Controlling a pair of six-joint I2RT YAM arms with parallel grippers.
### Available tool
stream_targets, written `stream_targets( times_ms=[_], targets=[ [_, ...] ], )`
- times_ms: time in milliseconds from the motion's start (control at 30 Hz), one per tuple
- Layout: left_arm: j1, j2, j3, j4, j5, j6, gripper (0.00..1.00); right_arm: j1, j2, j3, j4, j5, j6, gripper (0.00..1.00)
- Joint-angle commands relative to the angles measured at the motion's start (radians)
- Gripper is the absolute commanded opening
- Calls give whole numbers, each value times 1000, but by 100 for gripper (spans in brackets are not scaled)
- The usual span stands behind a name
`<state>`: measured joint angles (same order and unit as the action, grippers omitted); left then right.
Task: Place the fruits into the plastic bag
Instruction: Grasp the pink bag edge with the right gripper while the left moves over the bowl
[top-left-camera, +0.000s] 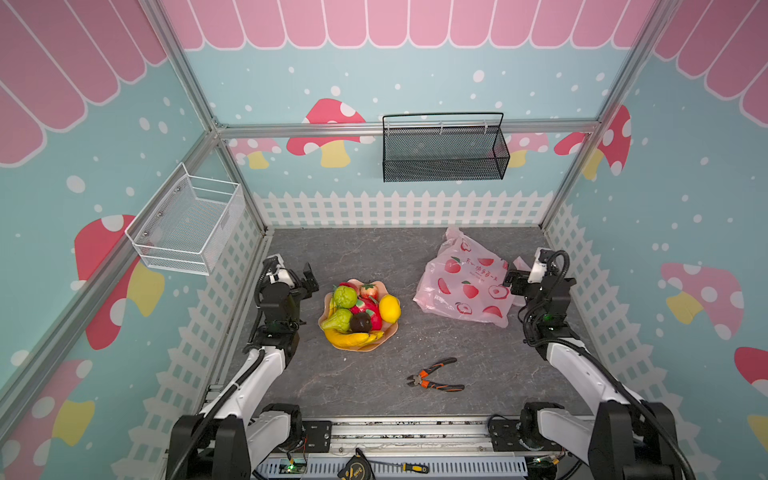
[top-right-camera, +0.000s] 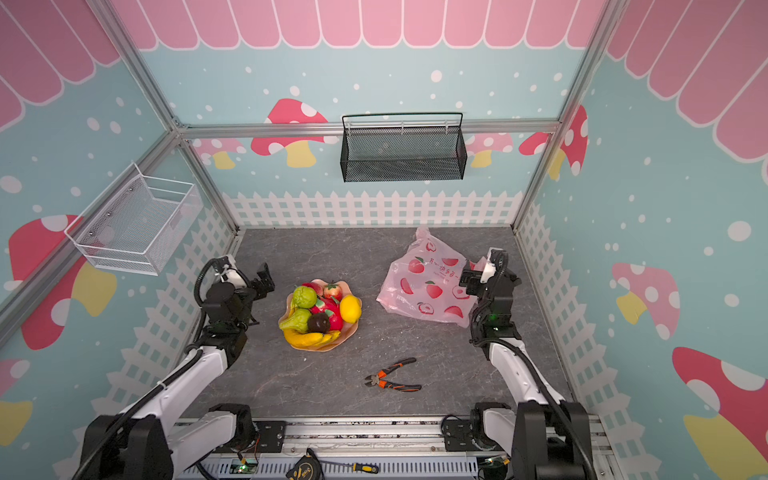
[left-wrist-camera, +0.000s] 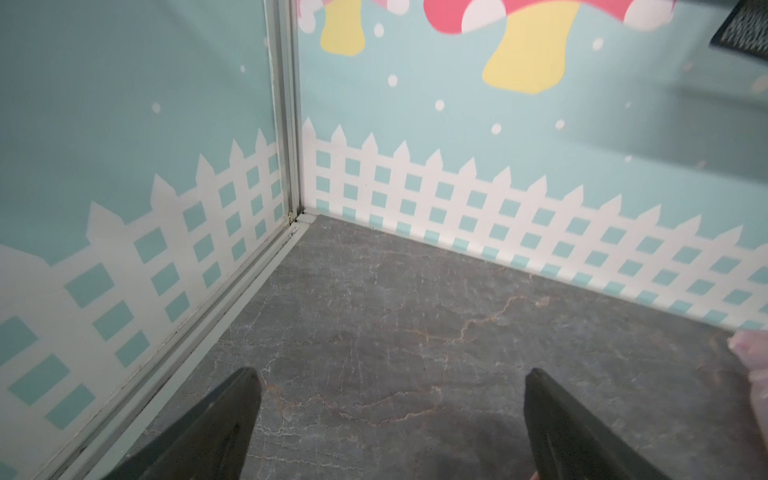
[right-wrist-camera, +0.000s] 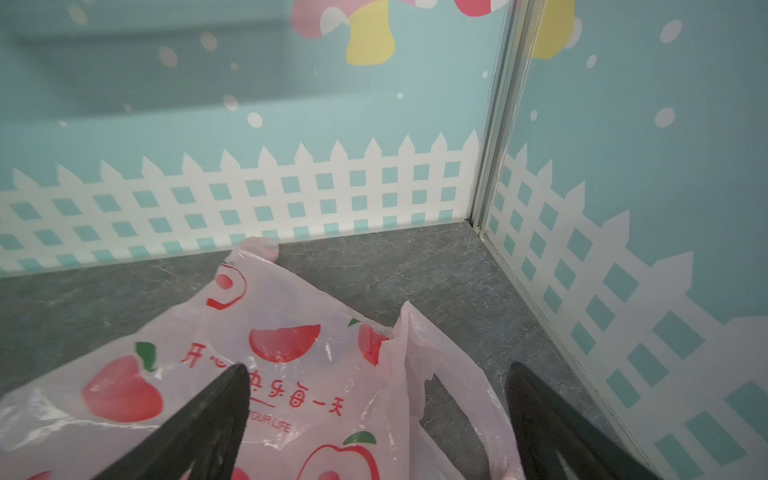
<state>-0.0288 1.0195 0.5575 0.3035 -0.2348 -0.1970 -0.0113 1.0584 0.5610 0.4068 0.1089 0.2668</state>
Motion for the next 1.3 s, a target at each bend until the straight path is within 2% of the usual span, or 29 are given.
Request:
stream_targets(
  times_ms=[0, 100, 167, 267, 333, 400, 633, 767, 900, 1067, 1100, 1167, 1233, 1267],
  targets=[
    [-9, -89, 93, -438, 40, -154, 99, 5, -90, 31, -381, -120, 204, 97],
    [-18, -144, 170, -603, 160, -239, 100, 5, -126, 78, -533, -267, 346, 97],
    [-55, -151, 236, -702, 226, -279, 100, 4, -113, 100, -631, -371, 439, 97],
    [-132, -147, 291, -774, 314, -321, 100, 2, -104, 102, -745, -422, 504, 97],
    [-184, -141, 304, -792, 364, -341, 99, -3, -100, 95, -772, -423, 492, 97],
    [-249, -136, 319, -814, 366, -350, 99, -21, -61, 86, -771, -431, 460, 97],
    [-415, -130, 366, -835, 379, -358, 99, -120, 170, 194, -715, -449, 337, 99],
    [-441, -141, 366, -851, 380, -389, 99, -183, 288, 214, -656, -475, 284, 96],
    [-456, -147, 359, -855, 390, -404, 98, -194, 389, 222, -562, -536, 244, 90],
    [-460, -139, 370, -866, 388, -407, 98, -194, 461, 201, -447, -587, 253, 79],
    [-461, -135, 374, -864, 388, -405, 98, -193, 464, 195, -420, -607, 260, 73],
    [-459, -128, 382, -865, 394, -392, 98, -194, 474, 202, -407, -623, 262, 53],
    [-460, -114, 393, -865, 398, -381, 97, -193, 478, 219, -417, -611, 256, 30],
    [-461, -107, 400, -864, 402, -378, 97, -194, 475, 225, -416, -612, 255, 22]
  ],
)
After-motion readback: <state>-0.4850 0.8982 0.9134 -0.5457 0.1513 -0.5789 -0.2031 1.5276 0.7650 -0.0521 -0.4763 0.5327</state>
